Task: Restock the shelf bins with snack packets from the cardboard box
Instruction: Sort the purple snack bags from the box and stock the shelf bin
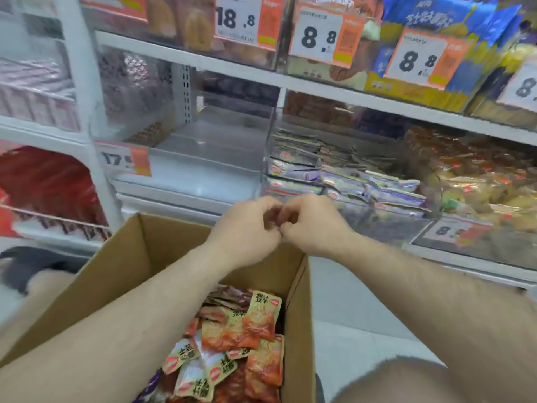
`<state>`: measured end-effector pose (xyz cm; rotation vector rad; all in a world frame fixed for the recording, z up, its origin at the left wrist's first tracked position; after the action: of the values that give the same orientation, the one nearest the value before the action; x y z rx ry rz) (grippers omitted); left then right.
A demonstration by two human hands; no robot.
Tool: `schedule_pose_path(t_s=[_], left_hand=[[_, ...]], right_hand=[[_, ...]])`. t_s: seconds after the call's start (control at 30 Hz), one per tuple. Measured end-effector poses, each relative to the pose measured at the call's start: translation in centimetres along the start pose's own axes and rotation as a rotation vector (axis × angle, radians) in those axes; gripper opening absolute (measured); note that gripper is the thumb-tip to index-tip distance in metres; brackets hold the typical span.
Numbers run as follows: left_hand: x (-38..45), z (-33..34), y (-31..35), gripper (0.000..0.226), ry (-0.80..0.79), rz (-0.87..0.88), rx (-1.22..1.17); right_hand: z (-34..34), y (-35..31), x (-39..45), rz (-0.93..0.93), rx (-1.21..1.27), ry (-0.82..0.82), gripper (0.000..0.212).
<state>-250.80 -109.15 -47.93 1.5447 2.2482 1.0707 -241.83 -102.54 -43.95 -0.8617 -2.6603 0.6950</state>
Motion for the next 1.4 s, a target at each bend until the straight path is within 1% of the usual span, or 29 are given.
schedule_pose_path(t_s=[0.07, 0.13, 0.17, 0.27, 0.33, 0.37, 0.4, 0.43, 0.47, 0.5, 0.53, 0.6, 0.63, 0.73, 0.87, 0.93, 1.0, 1.07, 1.1, 1.17, 1.2, 1.23, 1.27, 1.3, 1.33, 1.37, 1.4], left_hand=[[-3.2, -1.1, -4.9, 0.022, -0.058, -0.106, -0.019], [-6.2, -2.1, -9.7, 0.021, -0.092, -0.231, -0.014], [-7.7, -2.6, -11.8, 0.021, -0.094, -0.293, -0.02], [-11.3, -3.9, -17.1, 0.016, -0.058, -0.464, -0.079], [-13.0, -4.6, -19.7, 0.011, -0.014, -0.575, -0.111], [-13.7, -4.8, -20.7, 0.011, 0.008, -0.621, -0.122], [-14.2, -5.1, -21.6, 0.011, 0.023, -0.66, -0.137], [-14.6, -5.2, -22.2, 0.011, 0.026, -0.691, -0.153], [-14.9, -5.1, -22.6, 0.012, 0.022, -0.716, -0.17], [-15.1, -5.1, -23.0, 0.012, 0.014, -0.735, -0.185], [-15.3, -5.0, -23.1, 0.012, 0.006, -0.746, -0.196], [-15.6, -4.8, -23.3, 0.014, -0.005, -0.751, -0.215], [-15.7, -4.8, -23.4, 0.016, -0.011, -0.752, -0.225], [-16.1, -4.5, -23.9, 0.026, -0.055, -0.763, -0.239], [-16.3, -4.4, -24.2, 0.054, -0.08, -0.788, -0.274], [-16.3, -4.2, -24.0, 0.067, -0.08, -0.786, -0.294], [-16.3, -3.9, -23.8, 0.08, -0.086, -0.778, -0.307], [-16.5, -3.5, -23.7, 0.09, -0.092, -0.79, -0.396], [-16.5, -3.3, -23.7, 0.083, -0.094, -0.802, -0.499], [-16.3, -2.8, -23.2, 0.046, -0.125, -0.799, -0.712], [-16.1, -2.8, -23.3, 0.035, -0.112, -0.797, -0.761], [-15.9, -3.2, -23.6, 0.03, -0.065, -0.798, -0.766], [-15.8, -3.6, -24.0, 0.029, -0.009, -0.795, -0.756], [-15.6, -4.1, -24.2, 0.03, 0.053, -0.787, -0.747], [-15.4, -4.5, -24.5, 0.03, 0.103, -0.782, -0.76], [-15.2, -4.8, -24.6, 0.03, 0.145, -0.783, -0.791], [-15.1, -4.9, -24.8, 0.029, 0.177, -0.786, -0.826]], right_hand=[[5.5, -1.7, 0.2, -0.019, -0.024, -0.165, 0.016], [11.8, -2.3, 0.2, 0.014, -0.044, -0.342, 0.013], [15.1, -2.2, 0.1, 0.041, -0.049, -0.421, 0.015], [24.2, -1.6, -0.9, 0.168, 0.023, -0.613, 0.022], [29.0, -1.6, -2.2, 0.296, 0.151, -0.711, 0.016], [30.7, -2.0, -2.8, 0.349, 0.211, -0.737, 0.022], [32.2, -2.4, -3.2, 0.387, 0.262, -0.748, 0.037], [33.6, -2.7, -3.5, 0.413, 0.292, -0.734, 0.055], [34.5, -3.0, -3.5, 0.42, 0.288, -0.698, 0.065], [35.3, -3.1, -3.5, 0.416, 0.255, -0.652, 0.067], [36.0, -2.9, -3.4, 0.409, 0.211, -0.615, 0.062], [37.3, -2.6, -3.3, 0.384, 0.15, -0.59, 0.035], [37.7, -2.3, -3.2, 0.368, 0.129, -0.589, 0.028], [37.3, -1.7, -3.4, 0.331, 0.088, -0.629, 0.029], [32.3, -1.2, -2.4, 0.36, 0.25, -0.614, 0.02], [29.6, -0.8, -1.3, 0.338, 0.257, -0.611, 0.018], [27.5, -1.0, -0.1, 0.325, 0.359, -0.607, 0.017], [26.5, -1.7, 0.6, 0.359, 0.561, -0.608, 0.017], [26.1, -2.5, 1.0, 0.377, 0.663, -0.613, 0.016], [25.6, -4.2, 1.9, 0.416, 0.855, -0.644, 0.017], [25.4, -4.8, 2.7, 0.428, 0.924, -0.651, 0.016], [25.2, -5.1, 3.6, 0.456, 0.972, -0.628, 0.013], [25.2, -4.6, 4.6, 0.524, 1.007, -0.56, 0.014], [25.5, -3.5, 5.3, 0.627, 1.013, -0.452, 0.019], [26.0, -1.8, 5.6, 0.746, 0.968, -0.331, 0.024], [26.8, -0.3, 5.4, 0.847, 0.88, -0.246, 0.028], [27.9, 0.6, 4.7, 0.93, 0.772, -0.22, 0.033]])
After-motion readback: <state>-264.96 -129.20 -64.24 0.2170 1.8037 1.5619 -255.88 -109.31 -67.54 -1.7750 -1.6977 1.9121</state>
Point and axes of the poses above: each hand's wrist, its own x-axis towards the middle knuckle, its own z-axis out of the palm, y = z × x, the point moved 7 cm from there along x, towards the middle knuckle, and after that the axes turned 7 degrees about x, right-handed, at the moved point
